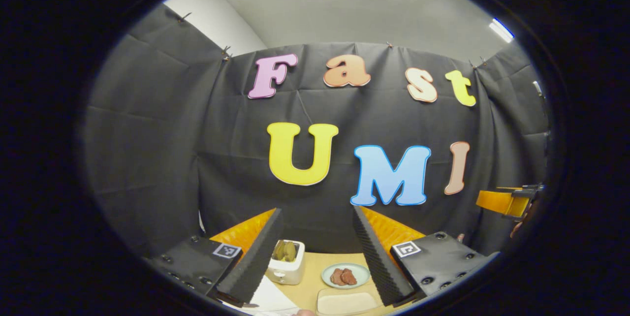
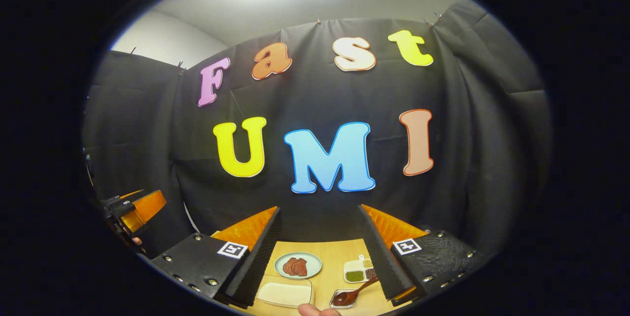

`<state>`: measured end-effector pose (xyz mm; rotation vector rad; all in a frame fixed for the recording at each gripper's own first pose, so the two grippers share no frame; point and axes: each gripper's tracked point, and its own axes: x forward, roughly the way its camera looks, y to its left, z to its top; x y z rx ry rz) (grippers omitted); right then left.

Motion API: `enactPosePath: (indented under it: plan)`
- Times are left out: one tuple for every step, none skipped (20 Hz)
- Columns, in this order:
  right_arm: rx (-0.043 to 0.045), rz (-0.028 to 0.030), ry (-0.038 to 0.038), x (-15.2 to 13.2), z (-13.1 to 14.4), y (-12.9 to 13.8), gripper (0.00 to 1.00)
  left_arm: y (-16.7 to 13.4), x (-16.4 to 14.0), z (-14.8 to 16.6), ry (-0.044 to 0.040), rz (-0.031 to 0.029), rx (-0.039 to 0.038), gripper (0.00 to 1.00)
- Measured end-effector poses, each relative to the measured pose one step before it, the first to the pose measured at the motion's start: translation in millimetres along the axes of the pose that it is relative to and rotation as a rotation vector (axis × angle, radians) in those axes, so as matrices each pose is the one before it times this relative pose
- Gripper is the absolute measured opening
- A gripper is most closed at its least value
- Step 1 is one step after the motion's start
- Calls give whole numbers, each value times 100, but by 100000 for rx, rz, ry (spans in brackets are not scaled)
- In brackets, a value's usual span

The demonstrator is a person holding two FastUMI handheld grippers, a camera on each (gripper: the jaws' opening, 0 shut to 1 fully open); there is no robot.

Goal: Close the left gripper, press the button to open the rice cooker; take a wooden spoon from the chopstick holder with the right hand, scoop a spoonful of rice and pour it into the rice cooker, then put the wooden spoon back into the chopstick holder.

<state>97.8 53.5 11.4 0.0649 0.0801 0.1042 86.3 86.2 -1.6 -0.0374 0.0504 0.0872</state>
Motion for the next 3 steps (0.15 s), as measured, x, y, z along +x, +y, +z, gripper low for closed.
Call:
enactPosePath:
  plan:
    - [-238, 530, 400, 196, -46, -329, 92, -365, -102, 95, -443, 913, 870, 94]
    - [66, 1269, 746, -56, -43, -17, 92, -545, -68, -90, 363, -129, 85, 96]
    - [80, 1172, 146, -172, 67, 99, 92, -917, 18, -63, 8, -1275, -233, 99]
